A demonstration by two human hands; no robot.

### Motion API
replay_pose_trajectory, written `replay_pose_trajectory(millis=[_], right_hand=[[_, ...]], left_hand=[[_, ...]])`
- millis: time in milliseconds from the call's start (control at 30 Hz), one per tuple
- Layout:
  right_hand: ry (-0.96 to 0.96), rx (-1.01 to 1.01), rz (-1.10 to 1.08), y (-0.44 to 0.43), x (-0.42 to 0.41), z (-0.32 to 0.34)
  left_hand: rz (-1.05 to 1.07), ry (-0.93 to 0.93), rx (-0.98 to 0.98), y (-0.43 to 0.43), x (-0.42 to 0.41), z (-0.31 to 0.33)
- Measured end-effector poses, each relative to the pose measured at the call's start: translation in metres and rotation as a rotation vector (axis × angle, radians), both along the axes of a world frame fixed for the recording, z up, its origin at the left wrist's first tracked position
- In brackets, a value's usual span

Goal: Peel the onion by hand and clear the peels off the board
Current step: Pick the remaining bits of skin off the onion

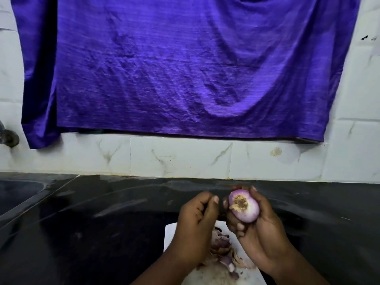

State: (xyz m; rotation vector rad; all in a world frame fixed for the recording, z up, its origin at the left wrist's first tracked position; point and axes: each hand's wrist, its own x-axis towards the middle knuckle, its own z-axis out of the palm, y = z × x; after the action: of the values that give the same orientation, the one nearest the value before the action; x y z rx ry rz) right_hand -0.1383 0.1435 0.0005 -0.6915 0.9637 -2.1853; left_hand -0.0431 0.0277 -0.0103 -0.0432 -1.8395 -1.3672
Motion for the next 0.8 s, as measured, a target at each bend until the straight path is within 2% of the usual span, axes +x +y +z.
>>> replay_pose_trajectory(millis=[200, 400, 600, 800], right_hand=[[-0.03, 0.114, 0.025, 0.0011, -0.0058, -0.0045], [-0.072, 0.077, 0.058, 0.0016, -0.0047, -0.0028], [0.087, 0.226, -0.044, -0.0018, -0.0027, -0.0053], [0.244, 0.337, -0.172, -0.0017, -0.003, -0.0037]], left_hand=[[0.193, -0.112, -0.255, -0.0105, 0.0006, -0.0069], [0.21, -0.06, -0.229, -0.0076, 0.003, -0.0061], [0.189, -0.007, -0.369, -0.0112, 0.0044, -0.003], [0.118, 0.059, -0.338, -0.0137, 0.0024, -0.0035]])
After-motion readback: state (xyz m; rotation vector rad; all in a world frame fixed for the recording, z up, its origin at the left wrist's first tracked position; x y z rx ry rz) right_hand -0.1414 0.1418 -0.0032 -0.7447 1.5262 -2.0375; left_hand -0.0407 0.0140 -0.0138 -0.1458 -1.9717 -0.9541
